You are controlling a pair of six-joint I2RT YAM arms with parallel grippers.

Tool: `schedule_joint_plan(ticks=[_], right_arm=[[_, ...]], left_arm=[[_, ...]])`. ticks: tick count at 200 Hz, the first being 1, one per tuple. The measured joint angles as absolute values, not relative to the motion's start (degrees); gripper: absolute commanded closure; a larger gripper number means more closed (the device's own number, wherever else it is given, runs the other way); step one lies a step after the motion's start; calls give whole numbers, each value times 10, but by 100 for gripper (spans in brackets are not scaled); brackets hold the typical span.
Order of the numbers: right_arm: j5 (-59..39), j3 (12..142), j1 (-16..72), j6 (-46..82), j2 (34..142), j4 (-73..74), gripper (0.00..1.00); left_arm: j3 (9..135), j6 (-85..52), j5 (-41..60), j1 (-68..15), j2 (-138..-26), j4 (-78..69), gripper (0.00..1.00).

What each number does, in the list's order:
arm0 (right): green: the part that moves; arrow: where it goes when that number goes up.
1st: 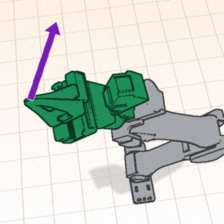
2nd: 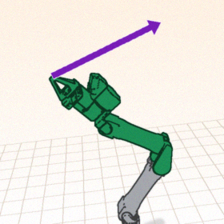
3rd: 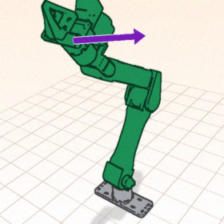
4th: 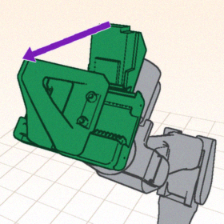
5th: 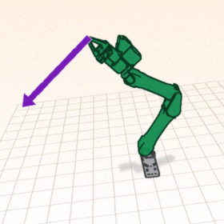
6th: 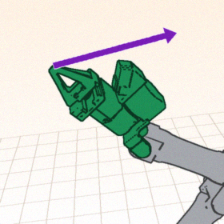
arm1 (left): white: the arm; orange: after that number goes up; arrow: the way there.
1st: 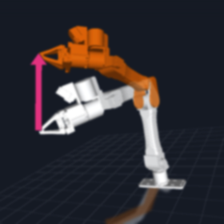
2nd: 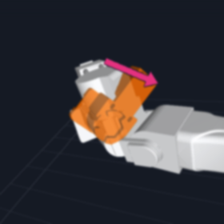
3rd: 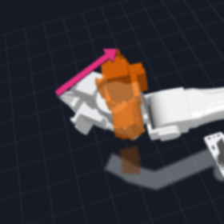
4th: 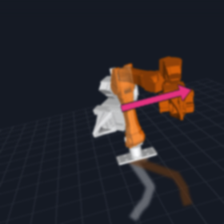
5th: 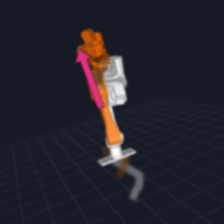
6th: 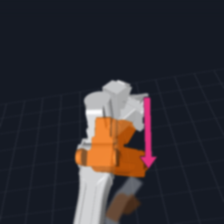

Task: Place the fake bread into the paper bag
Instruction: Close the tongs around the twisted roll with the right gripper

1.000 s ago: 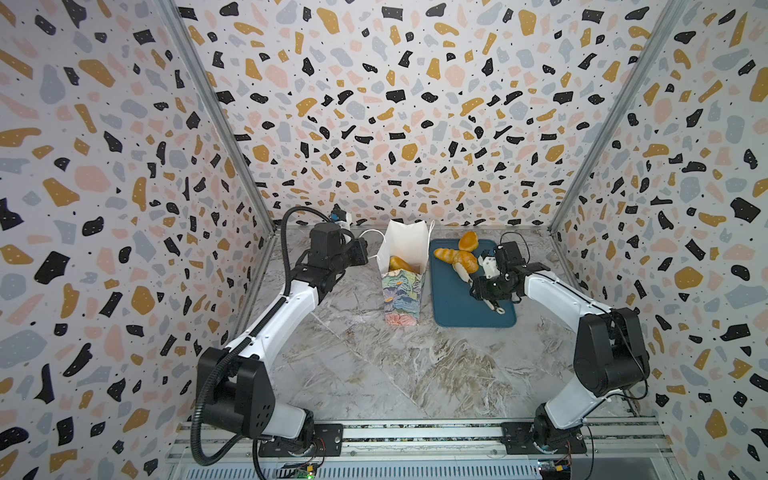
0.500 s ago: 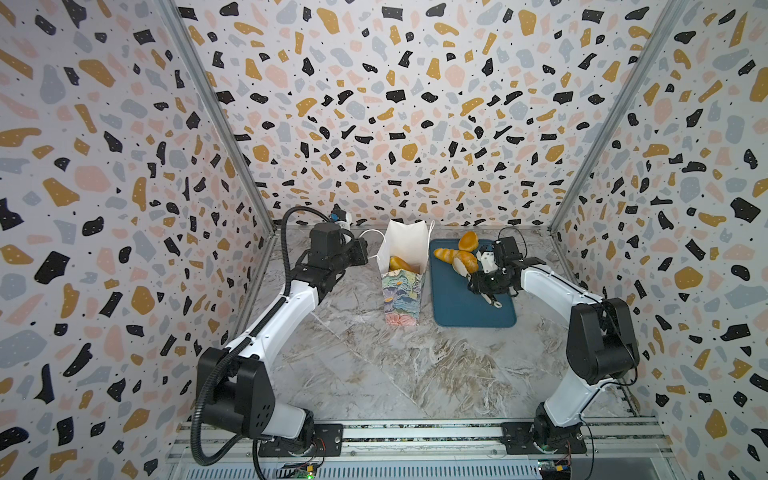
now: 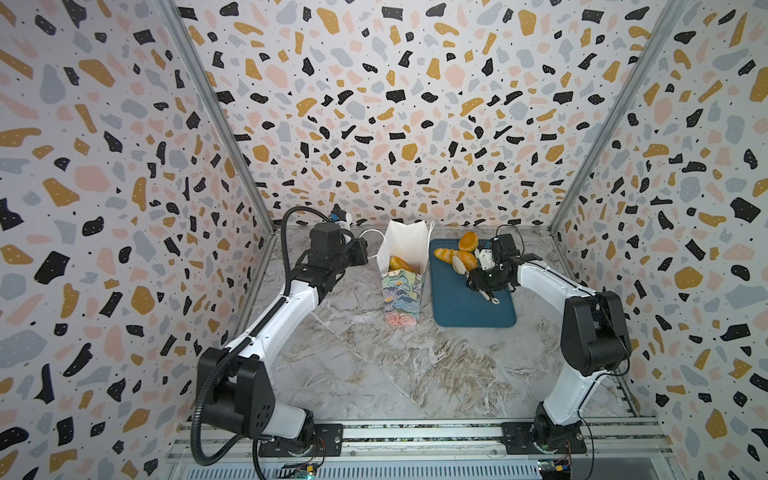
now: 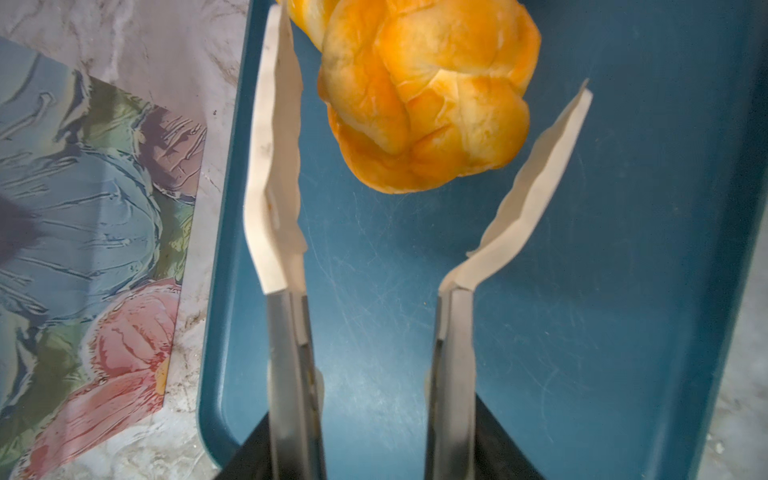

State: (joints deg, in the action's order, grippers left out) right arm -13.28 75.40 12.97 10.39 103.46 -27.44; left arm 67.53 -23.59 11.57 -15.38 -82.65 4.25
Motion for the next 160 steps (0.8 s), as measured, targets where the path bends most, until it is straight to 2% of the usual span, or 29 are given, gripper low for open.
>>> schedule_joint_plan(ticks=[110, 160], right_arm=[[-136, 768, 128, 104, 1065, -274, 45], [-140, 774, 126, 103, 1076, -274, 52]], left_arm=[[675, -236, 115, -154, -827, 43, 100], [675, -236, 115, -154, -827, 43, 100]])
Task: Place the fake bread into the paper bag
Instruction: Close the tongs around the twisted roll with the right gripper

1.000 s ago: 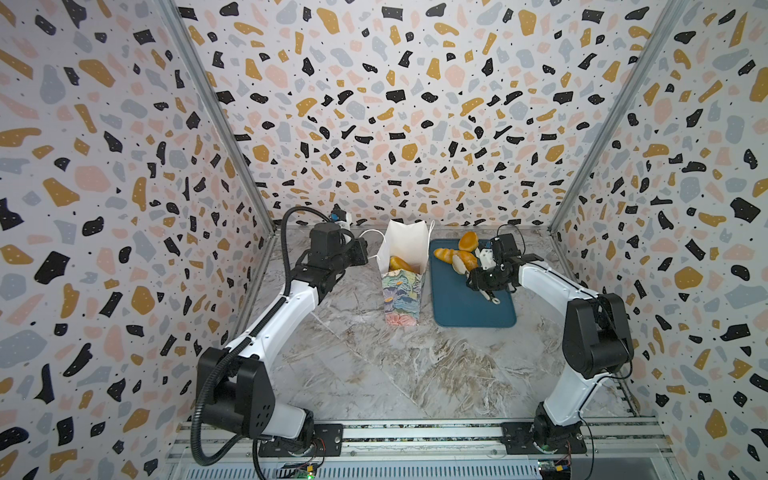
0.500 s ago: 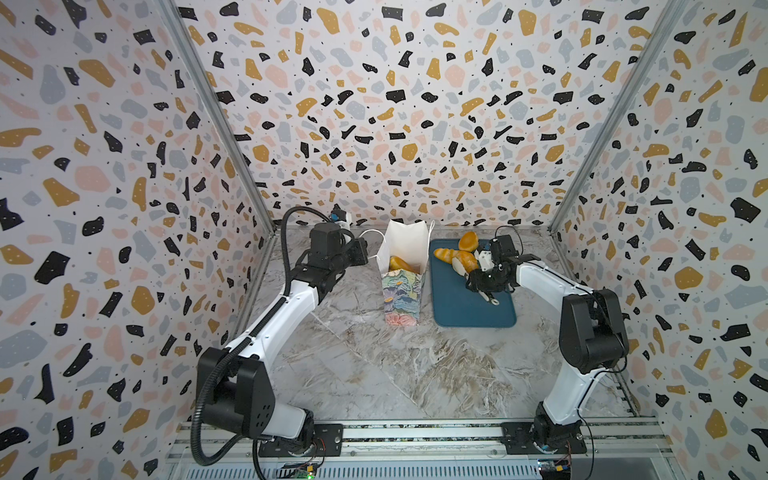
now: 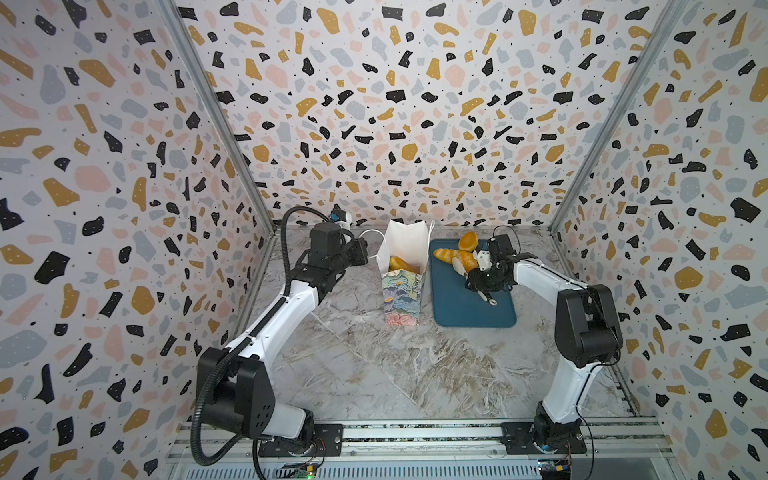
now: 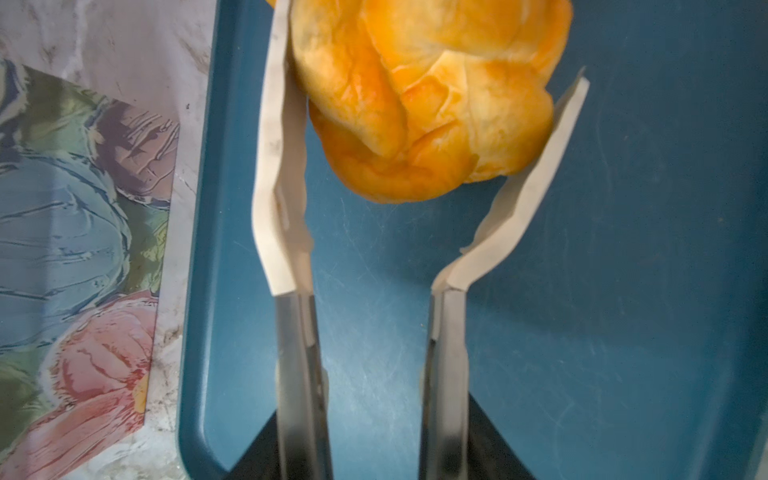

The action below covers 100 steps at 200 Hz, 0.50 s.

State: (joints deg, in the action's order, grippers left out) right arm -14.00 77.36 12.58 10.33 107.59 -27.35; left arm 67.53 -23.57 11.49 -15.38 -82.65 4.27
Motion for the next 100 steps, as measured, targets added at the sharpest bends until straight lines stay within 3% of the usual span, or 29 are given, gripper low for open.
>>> schedule_joint_plan(ticks=[46, 100], right_arm=[[-149, 781, 125, 103, 1076, -274, 67], [-156, 777, 124, 109, 1075, -264, 71]], left_arm=[[675, -236, 115, -154, -827, 43, 100], [675, -236, 115, -154, -827, 43, 100]])
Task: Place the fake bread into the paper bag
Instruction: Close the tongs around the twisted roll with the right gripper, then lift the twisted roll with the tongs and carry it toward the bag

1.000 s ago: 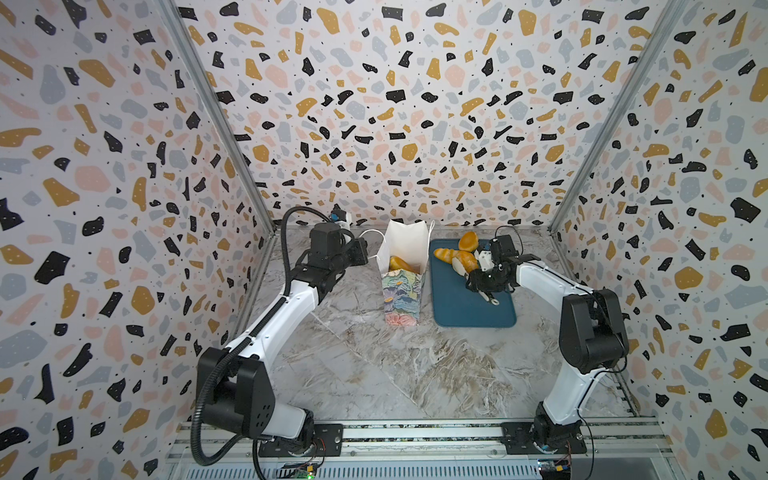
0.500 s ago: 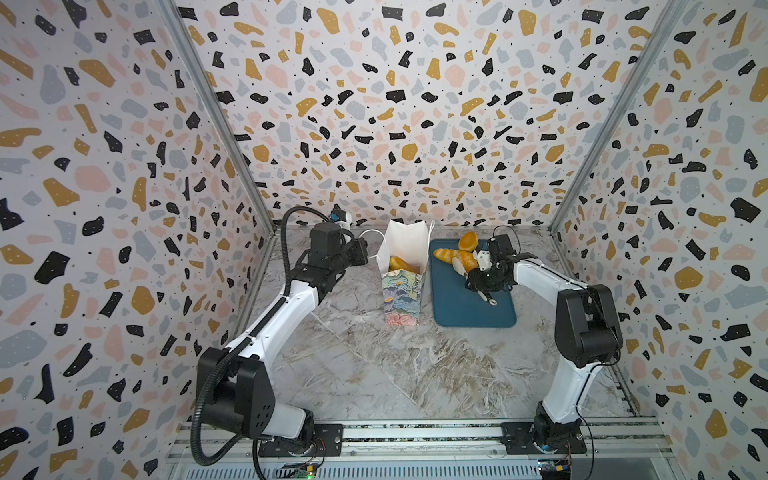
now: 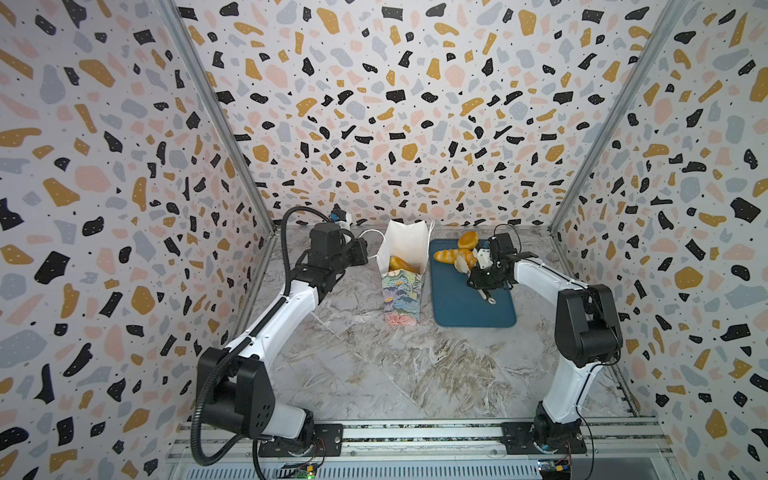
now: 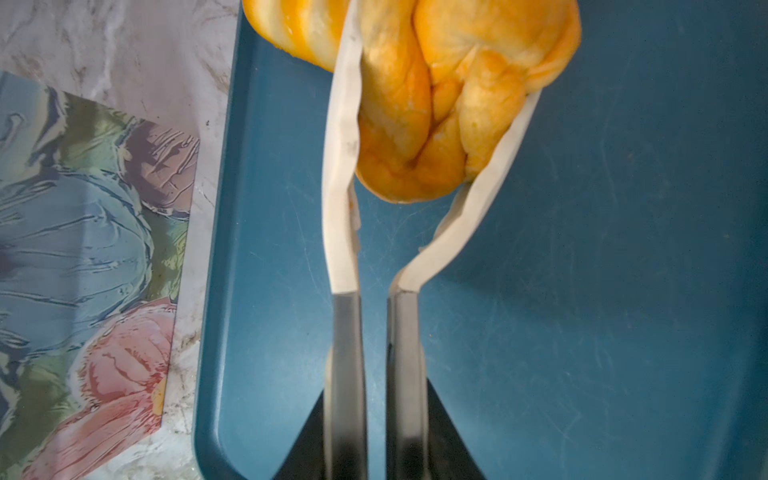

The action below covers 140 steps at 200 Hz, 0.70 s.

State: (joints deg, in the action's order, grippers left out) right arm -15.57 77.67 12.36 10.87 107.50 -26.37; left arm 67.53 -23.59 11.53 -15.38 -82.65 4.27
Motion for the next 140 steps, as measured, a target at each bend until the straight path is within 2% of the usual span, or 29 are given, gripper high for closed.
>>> schedule_joint_plan(ticks=[140], right_arm=[[-157, 688, 123, 135, 989, -232, 73]], left_arm=[[675, -236, 116, -151, -827, 43, 100]])
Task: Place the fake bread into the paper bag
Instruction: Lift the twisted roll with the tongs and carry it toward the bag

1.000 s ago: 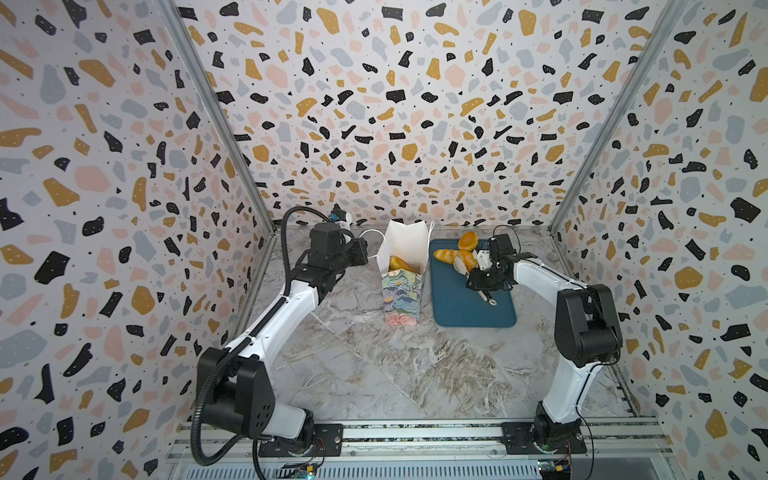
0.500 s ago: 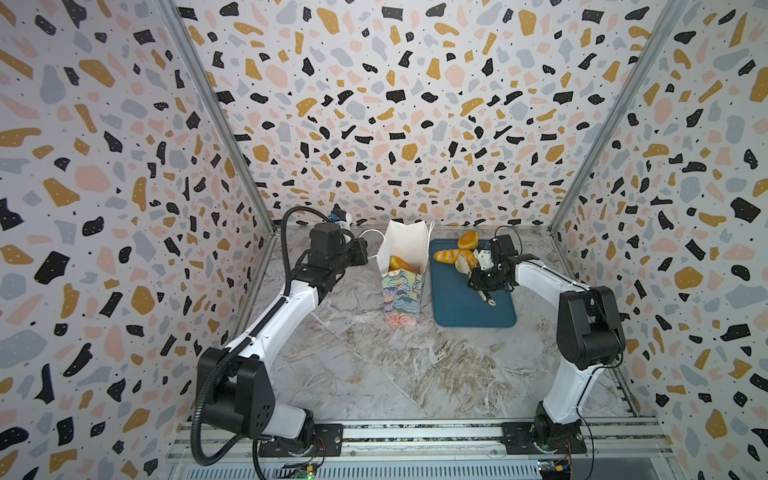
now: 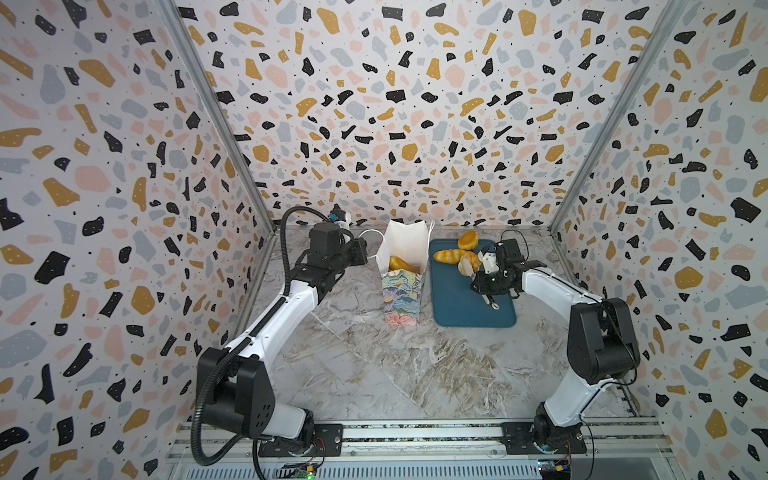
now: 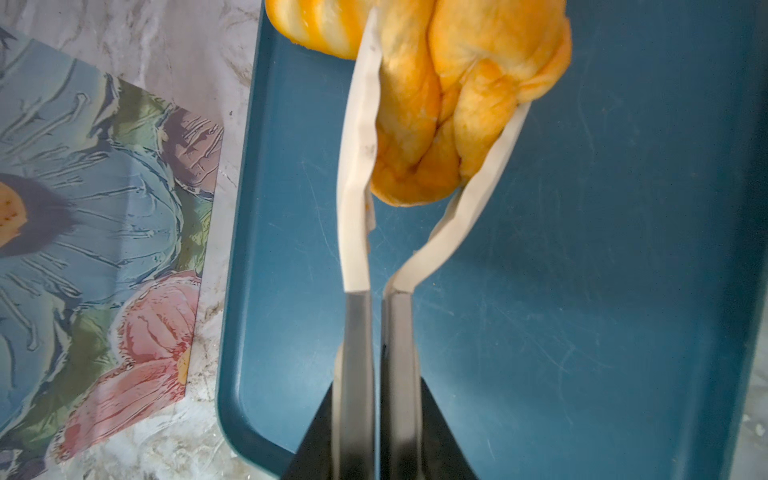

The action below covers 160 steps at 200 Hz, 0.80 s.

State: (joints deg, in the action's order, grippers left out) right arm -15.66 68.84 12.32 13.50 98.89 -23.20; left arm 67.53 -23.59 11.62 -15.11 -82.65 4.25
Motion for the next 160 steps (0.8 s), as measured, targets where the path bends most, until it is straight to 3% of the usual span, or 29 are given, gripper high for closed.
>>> schedule_joint_plan(ticks=[160], right_arm=[[-174, 603, 123, 186, 854, -184, 78]], left_arm=[[675, -237, 119, -151, -827, 42, 100]])
